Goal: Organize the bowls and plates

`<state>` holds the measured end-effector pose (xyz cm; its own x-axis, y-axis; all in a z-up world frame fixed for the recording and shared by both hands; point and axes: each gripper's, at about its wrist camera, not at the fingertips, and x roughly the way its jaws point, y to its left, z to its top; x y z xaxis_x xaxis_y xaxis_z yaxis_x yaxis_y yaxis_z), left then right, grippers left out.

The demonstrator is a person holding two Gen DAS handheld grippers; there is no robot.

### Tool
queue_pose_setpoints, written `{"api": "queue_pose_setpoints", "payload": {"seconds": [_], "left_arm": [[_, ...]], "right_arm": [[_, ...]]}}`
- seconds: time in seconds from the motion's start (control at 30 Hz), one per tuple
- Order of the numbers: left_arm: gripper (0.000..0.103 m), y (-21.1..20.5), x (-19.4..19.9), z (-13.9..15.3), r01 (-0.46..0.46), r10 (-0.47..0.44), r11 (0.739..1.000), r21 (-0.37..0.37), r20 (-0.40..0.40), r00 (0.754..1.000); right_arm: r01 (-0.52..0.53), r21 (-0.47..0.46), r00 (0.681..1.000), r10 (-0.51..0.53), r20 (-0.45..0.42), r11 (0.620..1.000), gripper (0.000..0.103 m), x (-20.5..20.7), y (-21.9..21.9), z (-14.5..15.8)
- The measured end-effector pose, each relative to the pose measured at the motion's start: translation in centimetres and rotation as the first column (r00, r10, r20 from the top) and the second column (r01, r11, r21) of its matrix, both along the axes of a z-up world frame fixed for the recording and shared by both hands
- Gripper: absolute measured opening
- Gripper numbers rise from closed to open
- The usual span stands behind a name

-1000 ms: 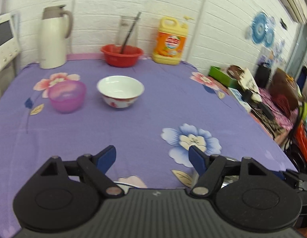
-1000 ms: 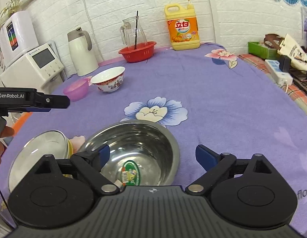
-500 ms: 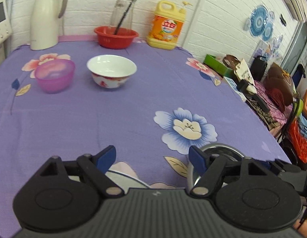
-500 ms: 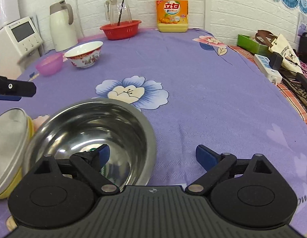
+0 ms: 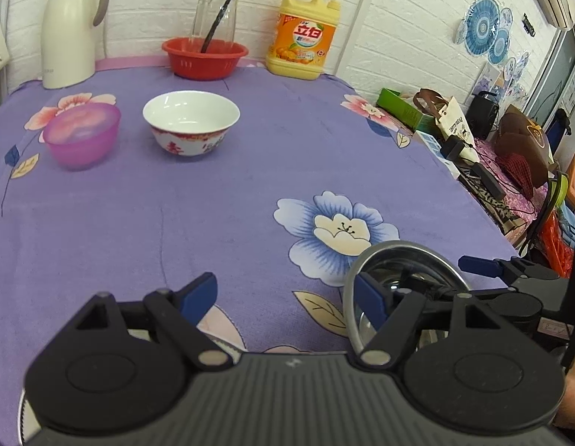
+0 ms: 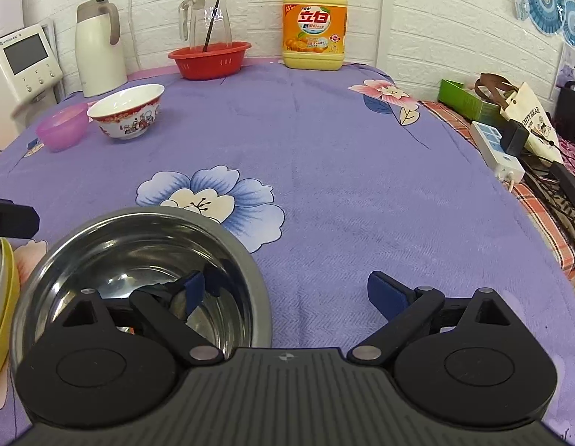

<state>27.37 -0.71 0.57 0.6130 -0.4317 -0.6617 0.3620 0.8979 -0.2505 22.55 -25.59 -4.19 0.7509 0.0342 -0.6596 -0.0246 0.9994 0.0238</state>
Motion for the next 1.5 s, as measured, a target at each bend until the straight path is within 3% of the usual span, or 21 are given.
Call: {"api": "queue_pose_setpoints", "payload": {"seconds": [0.17, 0.3, 0.5, 0.7, 0.73, 0.8, 0.83, 0.9, 1.0, 1.23, 1.33, 1.5], "left_arm": [[0.075, 0.7, 0.6, 0.0, -0.026, 0.026, 1.000, 0.001, -0.012, 1.000], [0.075, 0.8, 0.6, 0.2, -0.046, 0.046, 0.999, 0.021, 0.002, 0.999], [0.076, 2.1, 0.6, 0.5, -0.083, 0.082, 0.996, 0.025, 0.019, 0.996], [0.077, 4.1, 1.3, 1.3, -0.130, 0.129, 0.991, 0.020, 0.045, 0.991], [0.078, 4.5, 1.5, 1.5, -0.138, 0.137, 0.990, 0.018, 0.052, 0.989], [0.089, 5.2, 1.9, 1.8, -0.163, 0.161, 0.986, 0.023, 0.067, 0.985], [0.102, 5.5, 2.1, 2.0, -0.184, 0.181, 0.983, 0.027, 0.085, 0.980], [0.102, 6.1, 2.3, 2.3, -0.206, 0.199, 0.978, 0.039, 0.137, 0.970], [0.102, 6.6, 3.2, 2.6, -0.200, 0.191, 0.979, 0.043, 0.148, 0.970], [0.102, 7.7, 6.3, 2.0, -0.214, 0.212, 0.977, 0.010, 0.089, 0.973], [0.102, 8.3, 8.8, 1.4, -0.242, 0.244, 0.969, -0.051, 0.019, 0.970], [0.102, 9.3, 14.9, 0.5, -0.343, 0.305, 0.909, -0.238, -0.182, 0.935]], "right_arm": [[-0.018, 0.105, 0.999, 0.013, 0.044, 0.994, 0.103, -1.7, -0.5, 1.7], [-0.040, 0.110, 0.997, 0.032, 0.073, 0.993, 0.103, -1.6, 0.4, 3.2], [-0.050, 0.103, 0.998, 0.046, 0.044, 0.993, 0.103, -0.6, 2.6, 4.6], [-0.217, 0.177, 0.975, 0.204, 0.090, 0.960, 0.103, -0.2, 3.9, 6.0], [-0.230, 0.175, 0.972, 0.217, 0.088, 0.957, 0.103, 0.3, 4.3, 6.2], [-0.253, 0.152, 0.967, 0.244, 0.077, 0.955, 0.103, 1.3, 4.8, 6.5], [-0.255, 0.126, 0.966, 0.248, 0.066, 0.959, 0.103, 1.9, 5.3, 6.7], [-0.262, 0.084, 0.964, 0.257, 0.064, 0.961, 0.103, 3.2, 5.9, 7.0], [-0.264, 0.066, 0.964, 0.259, 0.065, 0.962, 0.103, 5.3, 6.3, 7.4], [-0.282, 0.023, 0.959, 0.282, 0.013, 0.959, 0.103, 11.1, 8.2, 7.0], [-0.279, 0.001, 0.960, 0.278, -0.024, 0.960, 0.103, 13.5, 8.9, 6.5], [-0.264, -0.019, 0.963, 0.262, -0.068, 0.964, 0.103, 17.5, 9.5, 5.5]]}}
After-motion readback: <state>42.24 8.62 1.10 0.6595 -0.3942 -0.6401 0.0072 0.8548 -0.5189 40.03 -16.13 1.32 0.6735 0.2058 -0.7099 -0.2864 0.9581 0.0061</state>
